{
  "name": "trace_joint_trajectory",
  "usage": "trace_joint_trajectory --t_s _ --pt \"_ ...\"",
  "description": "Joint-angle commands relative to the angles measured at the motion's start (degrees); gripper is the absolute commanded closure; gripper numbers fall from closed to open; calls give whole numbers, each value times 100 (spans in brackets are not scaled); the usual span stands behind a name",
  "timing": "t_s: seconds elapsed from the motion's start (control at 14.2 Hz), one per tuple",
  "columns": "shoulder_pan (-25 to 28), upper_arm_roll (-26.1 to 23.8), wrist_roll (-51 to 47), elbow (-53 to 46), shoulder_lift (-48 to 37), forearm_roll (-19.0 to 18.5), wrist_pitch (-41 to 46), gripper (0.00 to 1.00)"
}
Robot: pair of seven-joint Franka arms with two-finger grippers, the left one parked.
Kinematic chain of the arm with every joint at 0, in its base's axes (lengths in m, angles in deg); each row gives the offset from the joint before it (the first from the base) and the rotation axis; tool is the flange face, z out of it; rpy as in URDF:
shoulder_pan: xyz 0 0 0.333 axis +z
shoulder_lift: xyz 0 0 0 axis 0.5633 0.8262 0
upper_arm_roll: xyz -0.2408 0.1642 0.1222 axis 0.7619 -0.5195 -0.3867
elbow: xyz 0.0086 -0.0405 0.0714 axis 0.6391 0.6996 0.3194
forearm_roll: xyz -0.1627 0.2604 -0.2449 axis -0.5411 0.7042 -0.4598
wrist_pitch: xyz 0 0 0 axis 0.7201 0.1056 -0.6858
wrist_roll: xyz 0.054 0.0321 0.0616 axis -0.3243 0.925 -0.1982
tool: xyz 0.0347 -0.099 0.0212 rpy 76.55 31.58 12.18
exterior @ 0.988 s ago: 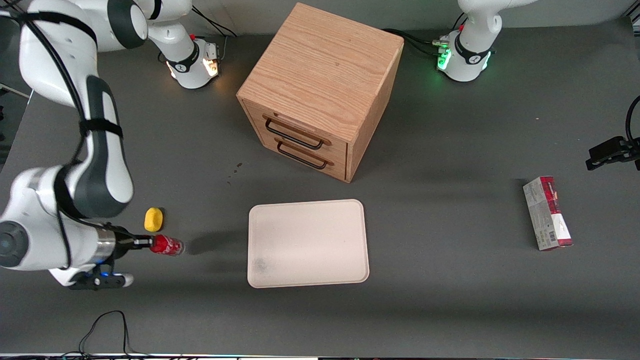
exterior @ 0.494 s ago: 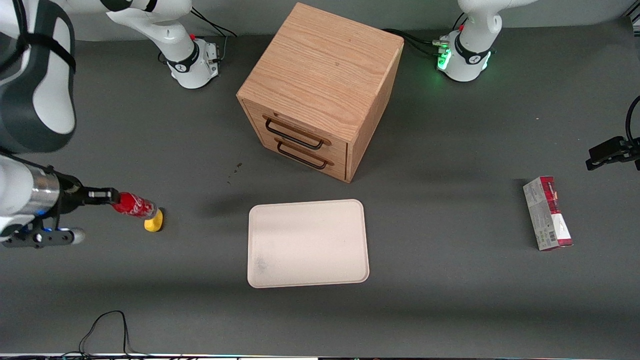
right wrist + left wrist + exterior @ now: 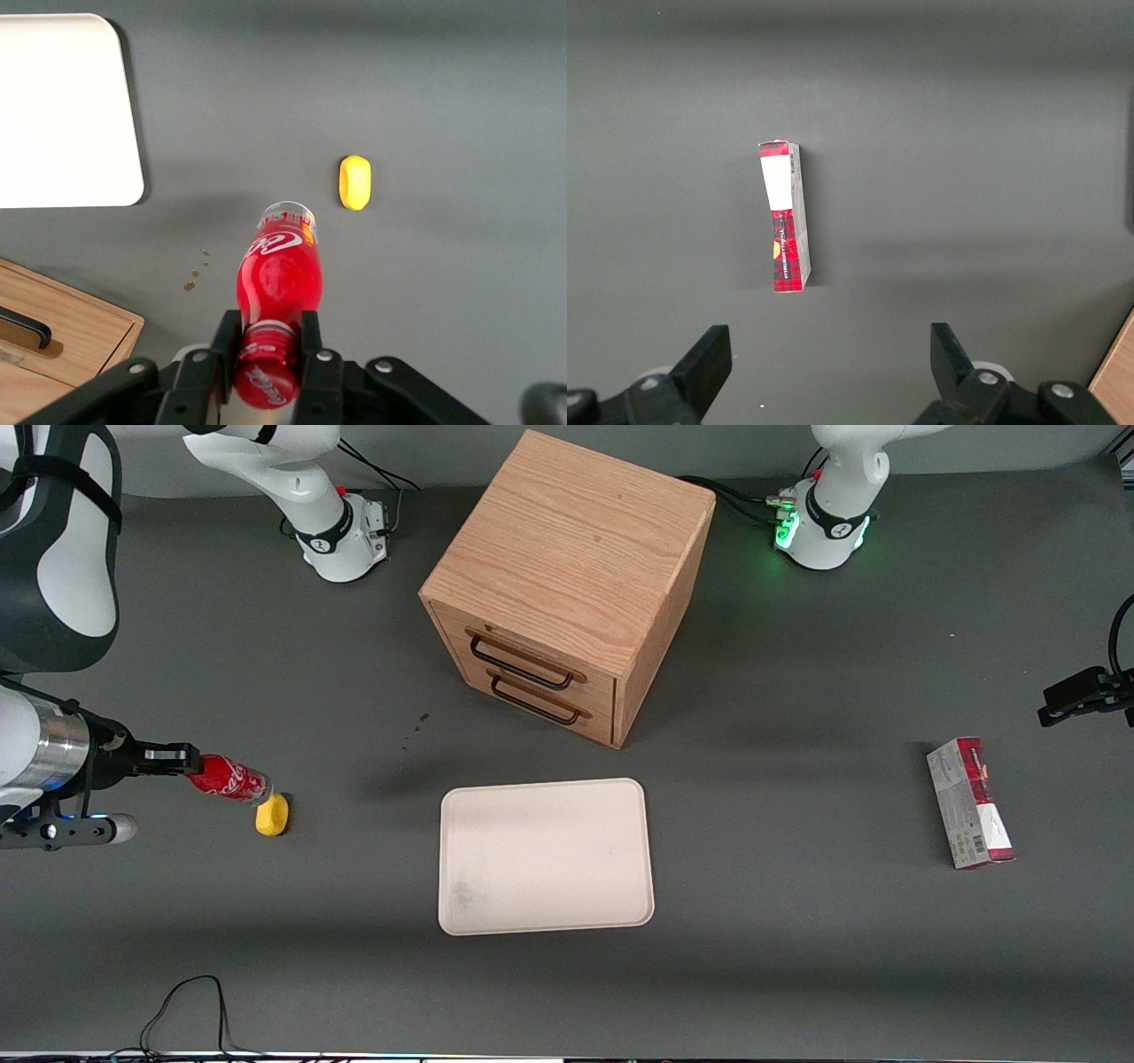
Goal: Place coke bottle on tray
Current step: 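Carry the bottle over the white tray with the right gripper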
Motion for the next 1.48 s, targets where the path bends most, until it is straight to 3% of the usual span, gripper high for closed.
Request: trace_joint_trajectory --t_s 0.0,0.28,0.64,0.92,1.41 --pt "250 23 -144 65 -156 -102 66 100" --pt "663 5 -1222 -917 738 -85 -171 100" --pt "972 -573 -3367 -990 1364 -58 -1707 100" --pt "998 -891 -3721 -990 1820 -67 -2465 100" --pt "1253 -874 -3713 -990 2445 -137 -3115 100"
